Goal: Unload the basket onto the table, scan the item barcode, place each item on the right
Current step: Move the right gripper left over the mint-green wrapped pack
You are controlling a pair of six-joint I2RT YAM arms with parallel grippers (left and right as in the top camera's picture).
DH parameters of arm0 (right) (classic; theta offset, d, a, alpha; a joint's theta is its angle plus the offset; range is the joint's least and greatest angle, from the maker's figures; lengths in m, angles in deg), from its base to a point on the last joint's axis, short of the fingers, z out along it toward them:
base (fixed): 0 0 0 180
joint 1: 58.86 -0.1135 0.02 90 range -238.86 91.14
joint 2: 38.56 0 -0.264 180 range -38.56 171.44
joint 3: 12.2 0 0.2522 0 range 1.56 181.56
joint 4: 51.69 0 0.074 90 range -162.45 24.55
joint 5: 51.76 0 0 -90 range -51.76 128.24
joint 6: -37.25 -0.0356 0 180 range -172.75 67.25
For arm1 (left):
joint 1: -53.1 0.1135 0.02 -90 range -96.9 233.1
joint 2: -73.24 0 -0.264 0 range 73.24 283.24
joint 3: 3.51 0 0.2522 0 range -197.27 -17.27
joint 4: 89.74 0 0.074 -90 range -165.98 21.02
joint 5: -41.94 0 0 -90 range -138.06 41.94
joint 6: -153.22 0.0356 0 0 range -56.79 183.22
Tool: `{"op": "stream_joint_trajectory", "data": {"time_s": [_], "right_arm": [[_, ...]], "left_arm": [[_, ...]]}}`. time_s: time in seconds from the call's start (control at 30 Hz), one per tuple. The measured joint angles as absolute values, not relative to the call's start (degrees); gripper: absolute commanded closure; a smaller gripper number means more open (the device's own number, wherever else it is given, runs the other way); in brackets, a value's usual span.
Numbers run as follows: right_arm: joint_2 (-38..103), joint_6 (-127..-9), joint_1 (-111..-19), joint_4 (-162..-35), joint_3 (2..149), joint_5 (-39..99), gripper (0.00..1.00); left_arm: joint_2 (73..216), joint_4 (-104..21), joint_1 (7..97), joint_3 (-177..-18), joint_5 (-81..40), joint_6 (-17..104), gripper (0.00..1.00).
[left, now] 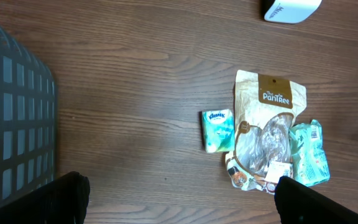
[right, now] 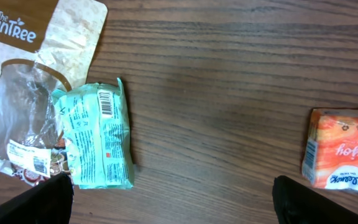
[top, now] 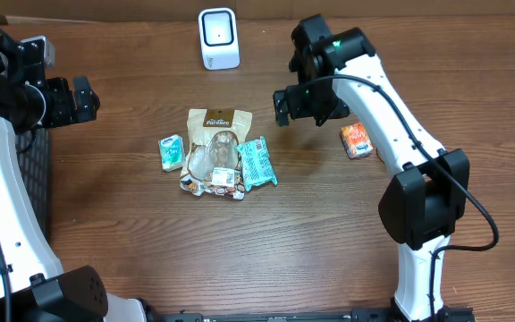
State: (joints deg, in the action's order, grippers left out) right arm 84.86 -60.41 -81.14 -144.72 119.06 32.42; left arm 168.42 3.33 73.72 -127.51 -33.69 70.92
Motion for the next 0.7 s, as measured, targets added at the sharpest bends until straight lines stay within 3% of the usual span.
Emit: {"op": "stream_joint_trajectory", "data": {"time_s": [0.7], "right_arm": [[84.75,-60.19,-81.03,-144.00,121.26,32.46,0.00]], "left_arm": [[168.42,3.33,73.72,-127.51,-33.69,70.92,0.00]]}}
